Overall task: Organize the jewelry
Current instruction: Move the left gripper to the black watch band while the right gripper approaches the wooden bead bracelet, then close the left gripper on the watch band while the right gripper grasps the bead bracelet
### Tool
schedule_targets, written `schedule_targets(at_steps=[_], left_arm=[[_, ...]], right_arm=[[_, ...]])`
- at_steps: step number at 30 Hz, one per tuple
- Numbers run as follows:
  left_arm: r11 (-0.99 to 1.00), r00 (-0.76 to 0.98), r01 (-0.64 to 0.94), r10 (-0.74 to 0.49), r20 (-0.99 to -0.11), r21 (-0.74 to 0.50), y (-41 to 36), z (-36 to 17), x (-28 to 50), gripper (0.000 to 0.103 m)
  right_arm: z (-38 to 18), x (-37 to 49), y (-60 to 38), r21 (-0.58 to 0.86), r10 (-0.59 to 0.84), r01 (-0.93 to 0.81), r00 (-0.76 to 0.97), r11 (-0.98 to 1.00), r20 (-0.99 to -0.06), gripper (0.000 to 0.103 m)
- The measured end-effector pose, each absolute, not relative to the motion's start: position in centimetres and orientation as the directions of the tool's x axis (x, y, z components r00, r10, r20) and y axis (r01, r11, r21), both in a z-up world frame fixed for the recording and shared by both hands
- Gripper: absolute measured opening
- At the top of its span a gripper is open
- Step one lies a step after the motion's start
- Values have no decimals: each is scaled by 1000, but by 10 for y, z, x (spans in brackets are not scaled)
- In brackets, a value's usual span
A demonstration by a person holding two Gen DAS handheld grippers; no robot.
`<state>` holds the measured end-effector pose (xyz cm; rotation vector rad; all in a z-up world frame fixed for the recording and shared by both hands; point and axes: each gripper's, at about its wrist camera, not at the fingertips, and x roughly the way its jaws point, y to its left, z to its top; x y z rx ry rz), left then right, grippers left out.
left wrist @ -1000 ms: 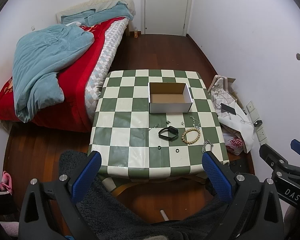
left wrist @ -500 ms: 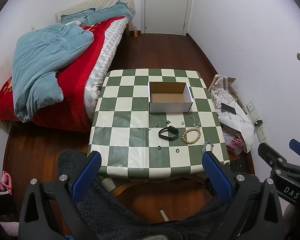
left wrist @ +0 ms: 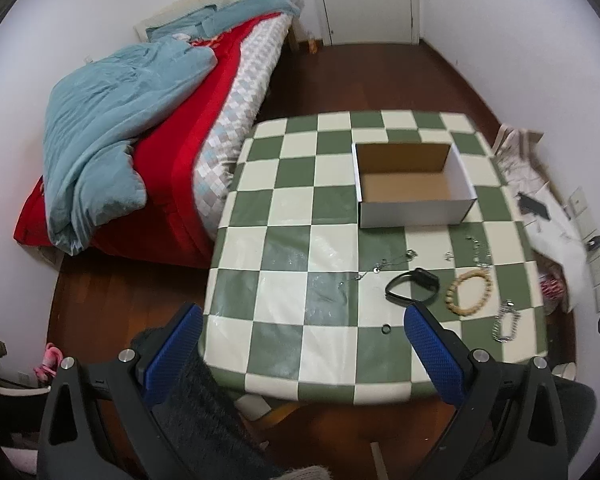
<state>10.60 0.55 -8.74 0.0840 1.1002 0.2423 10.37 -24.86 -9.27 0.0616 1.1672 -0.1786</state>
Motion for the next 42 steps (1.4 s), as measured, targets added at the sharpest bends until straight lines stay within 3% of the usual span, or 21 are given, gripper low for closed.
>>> schedule_targets(at_steps=[9, 15, 18, 22, 28, 33, 34, 39, 42], left_arm=[[958, 290, -61, 287, -913, 282, -8, -175, 174, 103], [961, 154, 25, 269, -951, 276, -13, -240, 205, 102], [974, 105, 34, 220, -970, 225, -14, -261, 213, 95], [987, 50, 56, 150, -987, 153, -19, -280, 221, 79], [991, 66, 77, 107, -992, 112, -23, -288, 225, 74], [996, 99, 80, 32, -995, 40, -25, -284, 222, 21], [995, 104, 87, 39, -994, 49, -27, -284, 222, 15], [991, 135, 90, 82, -987, 95, -33, -287, 219, 5], [992, 145, 82, 87, -986, 100, -35, -289, 216, 5]], right_arm=[[-201, 178, -259, -40, -78, 176, 214, 984, -974, 100], [-273, 213, -252, -6, -20, 157, 88, 988, -996, 81], [-295, 224, -248, -1, -10, 154, 60, 988, -998, 79], [-313, 233, -243, -6, -11, 138, 33, 990, -999, 73], [-326, 236, -228, -18, -22, 93, 37, 995, -999, 58], [-324, 235, -219, -17, -24, 90, 75, 996, -997, 51], [-323, 236, -218, -17, -24, 88, 80, 996, -997, 47], [-320, 238, -210, -24, -31, 80, 92, 997, -995, 20], [-318, 239, -204, -35, -41, 67, 96, 997, -995, 11]])
